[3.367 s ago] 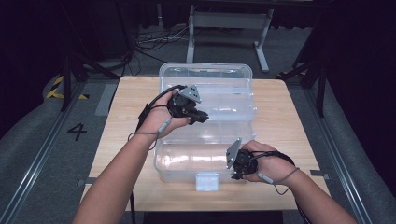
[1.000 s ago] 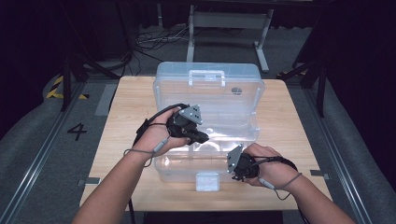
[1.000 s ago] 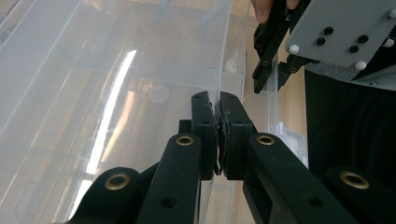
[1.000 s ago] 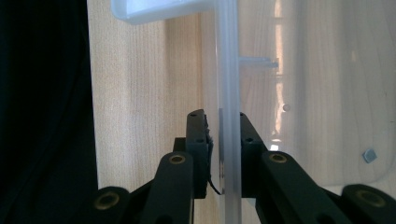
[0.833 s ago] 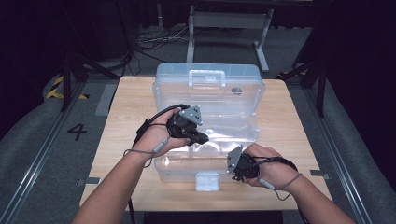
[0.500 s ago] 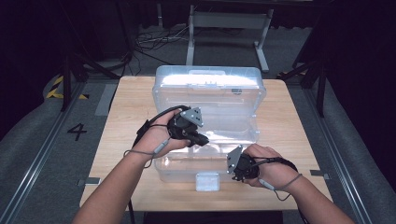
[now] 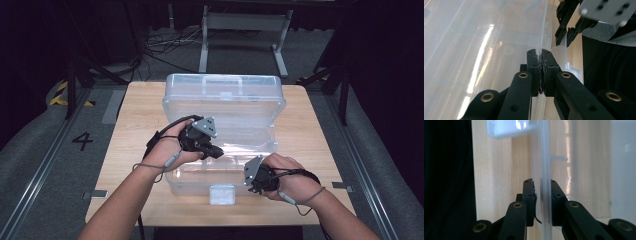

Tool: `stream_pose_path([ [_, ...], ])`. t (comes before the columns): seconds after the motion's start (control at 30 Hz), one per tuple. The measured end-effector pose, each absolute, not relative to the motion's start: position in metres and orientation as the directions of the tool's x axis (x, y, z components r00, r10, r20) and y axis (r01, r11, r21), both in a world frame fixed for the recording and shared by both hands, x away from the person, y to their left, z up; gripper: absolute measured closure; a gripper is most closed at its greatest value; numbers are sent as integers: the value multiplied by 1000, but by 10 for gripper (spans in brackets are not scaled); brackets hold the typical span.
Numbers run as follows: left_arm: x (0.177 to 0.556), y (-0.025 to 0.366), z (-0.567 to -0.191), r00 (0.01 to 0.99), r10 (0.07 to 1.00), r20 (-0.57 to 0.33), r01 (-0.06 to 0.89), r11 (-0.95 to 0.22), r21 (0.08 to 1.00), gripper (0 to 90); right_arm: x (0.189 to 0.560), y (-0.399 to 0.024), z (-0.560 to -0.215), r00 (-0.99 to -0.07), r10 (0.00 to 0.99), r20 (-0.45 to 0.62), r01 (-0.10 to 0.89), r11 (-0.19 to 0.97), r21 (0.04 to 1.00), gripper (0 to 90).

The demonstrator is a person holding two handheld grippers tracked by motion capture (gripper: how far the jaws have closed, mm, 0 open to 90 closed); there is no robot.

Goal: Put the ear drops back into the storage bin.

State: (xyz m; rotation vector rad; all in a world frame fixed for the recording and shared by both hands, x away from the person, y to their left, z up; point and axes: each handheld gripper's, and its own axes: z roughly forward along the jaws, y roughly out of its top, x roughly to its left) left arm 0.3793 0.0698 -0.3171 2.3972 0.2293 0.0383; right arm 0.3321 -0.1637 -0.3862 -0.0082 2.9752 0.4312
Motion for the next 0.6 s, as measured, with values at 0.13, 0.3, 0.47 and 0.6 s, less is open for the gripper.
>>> stream_pose_path([
  [0.13, 378, 70, -317, 984, 178, -28, 151, -726, 671, 866, 329, -168, -370, -989, 16, -145, -33, 942, 335, 816],
  [0.3, 378, 70, -318, 983, 179, -27, 151, -726, 671, 867, 325, -169, -356, -985, 14, -169, -49, 929, 366, 843],
  [0.47, 377, 70, -319, 982, 184, -30, 156, -722, 674, 867, 325, -174, -344, -987, 19, -161, -50, 908, 416, 889],
  [0.6, 376, 70, -319, 983, 183, -31, 156, -724, 673, 867, 328, -180, -337, -987, 49, -156, -30, 886, 463, 900],
])
